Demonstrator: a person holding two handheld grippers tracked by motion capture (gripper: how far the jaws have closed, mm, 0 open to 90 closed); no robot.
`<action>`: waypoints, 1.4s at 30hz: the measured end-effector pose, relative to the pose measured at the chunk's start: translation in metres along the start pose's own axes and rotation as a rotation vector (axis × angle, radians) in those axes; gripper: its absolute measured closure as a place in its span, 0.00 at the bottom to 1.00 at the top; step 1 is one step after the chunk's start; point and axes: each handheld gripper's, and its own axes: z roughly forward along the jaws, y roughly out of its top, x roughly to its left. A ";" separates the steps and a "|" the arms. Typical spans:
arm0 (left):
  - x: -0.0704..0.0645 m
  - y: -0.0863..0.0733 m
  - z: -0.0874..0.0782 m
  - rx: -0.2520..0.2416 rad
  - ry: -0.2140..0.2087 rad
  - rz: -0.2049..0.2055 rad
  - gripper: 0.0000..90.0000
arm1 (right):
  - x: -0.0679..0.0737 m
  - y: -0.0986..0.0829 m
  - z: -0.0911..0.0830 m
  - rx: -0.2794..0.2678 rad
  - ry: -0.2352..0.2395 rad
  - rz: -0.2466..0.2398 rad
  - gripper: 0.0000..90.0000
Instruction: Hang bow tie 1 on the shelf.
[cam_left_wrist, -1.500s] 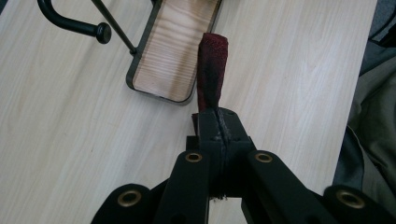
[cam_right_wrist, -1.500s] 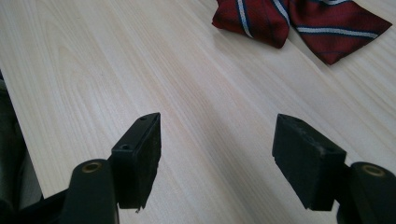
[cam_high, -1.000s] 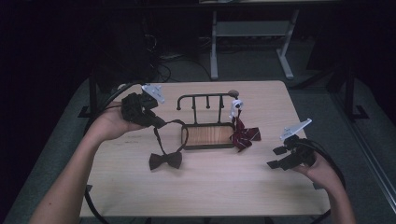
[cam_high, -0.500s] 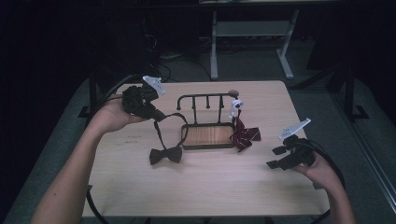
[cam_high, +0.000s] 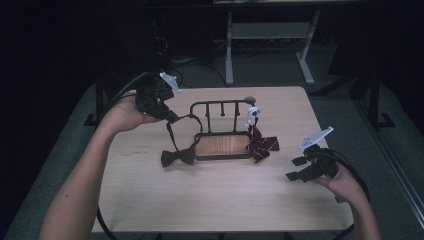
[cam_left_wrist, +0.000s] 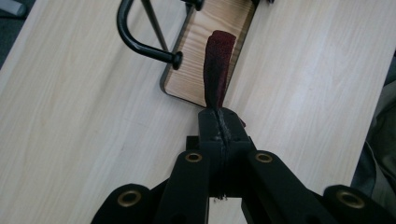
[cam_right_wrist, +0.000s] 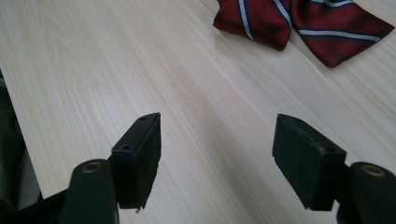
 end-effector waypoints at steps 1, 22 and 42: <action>0.001 0.001 0.000 0.007 0.002 0.002 1.00 | 0.000 0.000 0.000 0.000 0.000 0.000 0.36; 0.023 0.017 0.010 0.062 -0.001 -0.009 1.00 | -0.002 -0.002 -0.003 -0.011 0.003 0.006 0.36; 0.039 0.022 0.022 0.115 0.021 -0.037 1.00 | -0.003 -0.004 -0.004 -0.013 0.001 0.008 0.36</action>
